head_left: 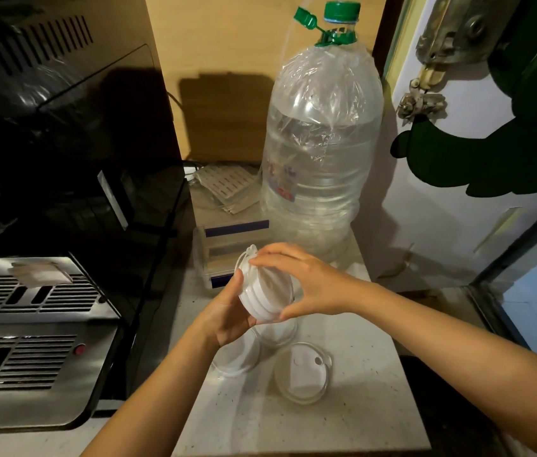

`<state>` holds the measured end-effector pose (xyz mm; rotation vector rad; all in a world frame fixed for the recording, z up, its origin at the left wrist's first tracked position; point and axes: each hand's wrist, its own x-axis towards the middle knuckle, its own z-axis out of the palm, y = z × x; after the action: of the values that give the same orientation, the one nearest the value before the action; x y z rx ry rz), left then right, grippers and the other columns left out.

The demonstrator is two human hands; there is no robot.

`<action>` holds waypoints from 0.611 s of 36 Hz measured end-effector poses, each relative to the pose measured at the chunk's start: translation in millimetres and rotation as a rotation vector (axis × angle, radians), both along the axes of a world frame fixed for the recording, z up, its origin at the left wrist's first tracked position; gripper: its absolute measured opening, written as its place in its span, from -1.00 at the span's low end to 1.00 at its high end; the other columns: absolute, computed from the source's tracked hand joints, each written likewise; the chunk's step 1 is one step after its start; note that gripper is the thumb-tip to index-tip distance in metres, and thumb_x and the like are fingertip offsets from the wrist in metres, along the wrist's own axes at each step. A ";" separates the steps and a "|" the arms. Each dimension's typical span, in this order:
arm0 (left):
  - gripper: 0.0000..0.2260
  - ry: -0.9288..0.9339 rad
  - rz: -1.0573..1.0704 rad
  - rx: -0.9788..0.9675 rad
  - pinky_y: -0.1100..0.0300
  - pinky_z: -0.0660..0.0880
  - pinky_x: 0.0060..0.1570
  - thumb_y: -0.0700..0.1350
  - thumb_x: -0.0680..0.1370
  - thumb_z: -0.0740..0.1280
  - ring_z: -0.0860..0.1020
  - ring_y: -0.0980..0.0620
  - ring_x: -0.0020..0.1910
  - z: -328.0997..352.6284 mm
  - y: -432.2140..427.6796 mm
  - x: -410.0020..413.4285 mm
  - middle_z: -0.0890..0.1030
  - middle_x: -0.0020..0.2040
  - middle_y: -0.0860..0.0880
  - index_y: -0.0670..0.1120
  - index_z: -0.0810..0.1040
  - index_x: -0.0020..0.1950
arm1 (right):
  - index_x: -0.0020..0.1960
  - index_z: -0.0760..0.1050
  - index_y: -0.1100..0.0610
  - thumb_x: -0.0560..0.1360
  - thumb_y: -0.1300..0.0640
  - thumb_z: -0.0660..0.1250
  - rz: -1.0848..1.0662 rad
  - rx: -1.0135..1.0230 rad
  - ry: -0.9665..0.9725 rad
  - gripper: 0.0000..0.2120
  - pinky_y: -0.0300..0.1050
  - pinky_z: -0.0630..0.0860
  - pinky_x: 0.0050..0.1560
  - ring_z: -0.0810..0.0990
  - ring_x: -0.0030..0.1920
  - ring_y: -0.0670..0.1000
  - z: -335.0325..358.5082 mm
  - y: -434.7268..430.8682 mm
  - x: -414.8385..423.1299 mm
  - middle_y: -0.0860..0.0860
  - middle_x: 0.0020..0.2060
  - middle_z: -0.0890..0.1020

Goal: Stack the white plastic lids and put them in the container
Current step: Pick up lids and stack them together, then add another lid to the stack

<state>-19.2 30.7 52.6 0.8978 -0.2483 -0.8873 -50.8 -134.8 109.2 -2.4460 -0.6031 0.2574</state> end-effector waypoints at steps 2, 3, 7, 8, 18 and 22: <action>-0.19 0.000 0.007 0.004 0.05 0.63 -0.18 0.27 -0.05 0.56 0.65 -0.06 -0.06 -0.2 0.4 0.5 0.69 -0.05 -0.08 -0.03 0.50 0.11 | 0.41 0.22 -0.04 0.30 0.17 0.51 0.003 0.017 -0.019 -0.22 -0.05 0.25 0.40 0.17 0.39 -0.02 -3.0 1.0 1.3 -0.02 0.38 0.24; -0.19 0.001 0.015 0.011 0.05 0.63 -0.19 0.27 -0.06 0.56 0.65 -0.06 -0.06 -0.8 0.6 0.9 0.69 -0.05 -0.07 -0.02 0.50 0.11 | 0.41 0.23 -0.03 0.30 0.17 0.51 0.004 0.019 -0.029 -0.23 -0.08 0.25 0.39 0.17 0.40 -0.03 -4.7 1.4 2.0 -0.02 0.38 0.25; -0.17 -0.013 0.047 0.049 0.06 0.62 -0.22 0.25 -0.09 0.57 0.65 -0.05 -0.08 -1.1 1.3 1.8 0.66 -0.05 -0.07 0.01 0.49 0.11 | 0.42 0.21 -0.04 0.32 0.18 0.49 0.005 0.015 -0.047 -0.23 -0.23 0.18 0.31 0.10 0.36 -0.14 -10.8 3.4 3.9 -0.01 0.42 0.22; -0.18 -0.021 0.051 0.054 0.07 0.62 -0.22 0.25 -0.10 0.58 0.65 -0.04 -0.09 -0.7 1.5 1.4 0.67 -0.07 -0.06 0.01 0.49 0.10 | 0.42 0.20 -0.05 0.32 0.19 0.49 0.005 0.021 -0.049 -0.23 -0.22 0.18 0.31 0.10 0.36 -0.14 -12.4 3.9 3.8 -0.01 0.42 0.21; -0.24 -0.126 0.063 0.186 0.09 0.59 -0.14 0.19 0.04 0.55 0.60 -0.07 -0.03 -12.2 8.1 -2.2 0.59 0.02 -0.16 -0.08 0.47 0.15 | 0.47 0.02 -0.07 0.31 0.14 0.51 -0.006 -0.013 0.000 -0.08 -0.23 0.10 0.39 0.06 0.44 -0.12 -24.0 7.3 0.1 -0.10 0.49 0.10; -0.28 -0.116 0.052 0.218 0.11 0.59 -0.18 0.21 0.01 0.55 0.62 -0.03 -0.11 -21.6 11.9 -5.8 0.67 -0.09 -0.09 -0.03 0.52 0.08 | 0.48 -0.12 -0.09 0.31 0.05 0.51 -0.105 0.016 0.106 0.01 -0.22 0.09 0.37 0.02 0.40 -0.19 -31.8 2.3 -9.4 -0.11 0.49 0.04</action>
<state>-25.0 42.6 31.0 1.1553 -0.2302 -0.8251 -60.2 -132.5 77.5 -2.4226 -0.4275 0.3351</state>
